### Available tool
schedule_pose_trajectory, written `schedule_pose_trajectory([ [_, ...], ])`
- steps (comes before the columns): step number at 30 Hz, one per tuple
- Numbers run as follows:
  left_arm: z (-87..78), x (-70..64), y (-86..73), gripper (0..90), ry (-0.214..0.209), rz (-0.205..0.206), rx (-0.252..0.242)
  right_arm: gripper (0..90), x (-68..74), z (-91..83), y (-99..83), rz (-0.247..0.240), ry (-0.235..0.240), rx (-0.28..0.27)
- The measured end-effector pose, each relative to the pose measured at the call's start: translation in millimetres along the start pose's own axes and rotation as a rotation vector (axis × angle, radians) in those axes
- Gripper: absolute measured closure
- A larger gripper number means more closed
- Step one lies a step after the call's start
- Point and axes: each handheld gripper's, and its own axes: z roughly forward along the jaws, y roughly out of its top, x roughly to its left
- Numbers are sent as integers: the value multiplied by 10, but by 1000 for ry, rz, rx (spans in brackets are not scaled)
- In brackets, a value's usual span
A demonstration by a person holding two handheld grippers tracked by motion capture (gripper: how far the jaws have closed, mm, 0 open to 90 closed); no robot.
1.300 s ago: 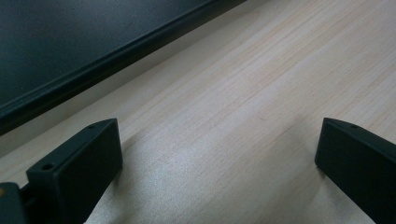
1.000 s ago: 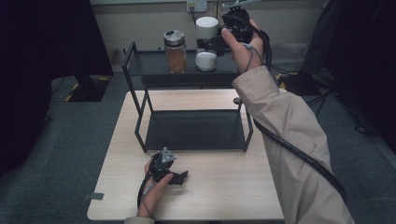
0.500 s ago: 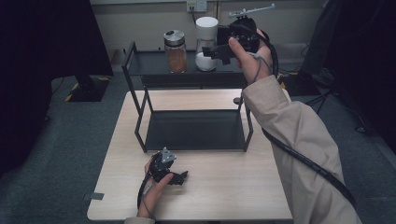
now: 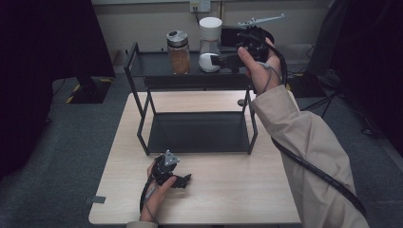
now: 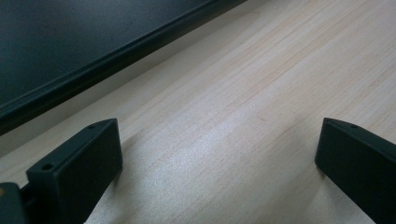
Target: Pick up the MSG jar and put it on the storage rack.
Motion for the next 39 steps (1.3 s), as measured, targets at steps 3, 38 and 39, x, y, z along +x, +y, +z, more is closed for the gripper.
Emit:
schedule_pose_trajectory([
  [3,0,0,0,0,0,0,0,3,-8,1,-43,-1,8,4],
  [38,0,0,-1,0,0,0,0,1,-55,-74,-630,-5,123,-6],
  [39,0,0,0,0,0,0,0,0,-53,-70,-644,-6,126,-4],
])
